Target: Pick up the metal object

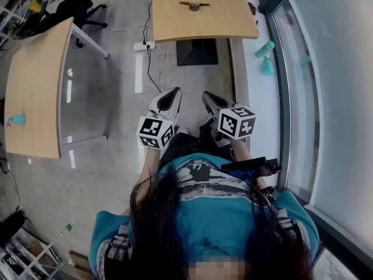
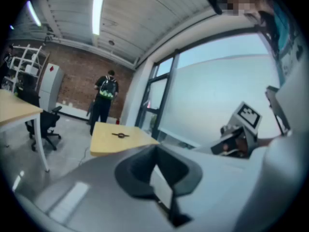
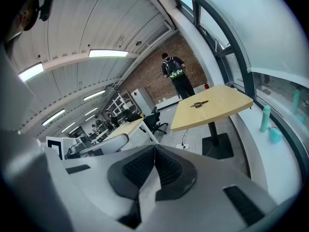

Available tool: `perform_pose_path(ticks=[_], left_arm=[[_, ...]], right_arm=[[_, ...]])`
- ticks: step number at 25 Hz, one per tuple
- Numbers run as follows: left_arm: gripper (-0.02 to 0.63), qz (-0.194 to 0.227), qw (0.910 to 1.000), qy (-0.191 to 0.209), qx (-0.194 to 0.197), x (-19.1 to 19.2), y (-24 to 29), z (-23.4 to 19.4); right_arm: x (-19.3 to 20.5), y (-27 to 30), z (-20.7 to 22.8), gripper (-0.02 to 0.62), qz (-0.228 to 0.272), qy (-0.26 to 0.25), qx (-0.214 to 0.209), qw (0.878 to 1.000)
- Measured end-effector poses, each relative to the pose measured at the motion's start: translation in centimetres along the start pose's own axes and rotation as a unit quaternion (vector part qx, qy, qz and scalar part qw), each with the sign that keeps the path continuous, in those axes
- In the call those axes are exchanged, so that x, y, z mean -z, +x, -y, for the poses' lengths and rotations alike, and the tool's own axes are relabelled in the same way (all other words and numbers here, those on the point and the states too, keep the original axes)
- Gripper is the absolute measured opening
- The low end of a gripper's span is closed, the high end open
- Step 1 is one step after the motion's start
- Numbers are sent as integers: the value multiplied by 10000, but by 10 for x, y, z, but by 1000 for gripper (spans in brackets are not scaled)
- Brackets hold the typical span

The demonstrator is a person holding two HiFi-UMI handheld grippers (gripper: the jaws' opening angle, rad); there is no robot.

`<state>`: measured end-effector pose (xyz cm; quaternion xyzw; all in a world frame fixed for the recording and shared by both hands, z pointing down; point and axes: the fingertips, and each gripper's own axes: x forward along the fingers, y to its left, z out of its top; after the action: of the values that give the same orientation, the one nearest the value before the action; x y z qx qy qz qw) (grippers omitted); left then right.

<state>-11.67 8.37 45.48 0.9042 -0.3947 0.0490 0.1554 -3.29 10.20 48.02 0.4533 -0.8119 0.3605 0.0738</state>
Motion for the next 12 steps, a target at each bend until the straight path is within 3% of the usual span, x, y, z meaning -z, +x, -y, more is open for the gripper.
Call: perform_pose_path(ticks=[12], left_arm=[[3,-107,9998,-32,-193,-16,88,-54]], right_arm=[[-66,67,68,12,-47,76,-65,9999]])
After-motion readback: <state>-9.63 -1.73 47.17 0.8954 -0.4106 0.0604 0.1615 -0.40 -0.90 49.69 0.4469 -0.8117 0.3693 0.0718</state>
